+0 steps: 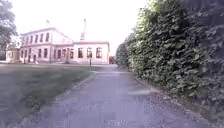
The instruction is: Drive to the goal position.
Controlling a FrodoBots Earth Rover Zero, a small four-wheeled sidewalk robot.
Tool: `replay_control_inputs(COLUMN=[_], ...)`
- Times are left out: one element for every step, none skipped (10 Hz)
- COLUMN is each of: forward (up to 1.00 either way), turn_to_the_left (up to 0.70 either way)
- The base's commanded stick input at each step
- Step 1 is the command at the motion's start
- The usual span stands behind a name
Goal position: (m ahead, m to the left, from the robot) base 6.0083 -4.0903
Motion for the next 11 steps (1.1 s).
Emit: replay_control_inputs(forward=[0.70,0.70,0.70,0.70,0.70,0.70,0.70,0.70,0.70,0.70,0.70], turn_to_the_left=[-0.13,-0.03,0.00,-0.01,-0.13,0.00,-0.02,-0.13,-0.14,-0.14,-0.12])
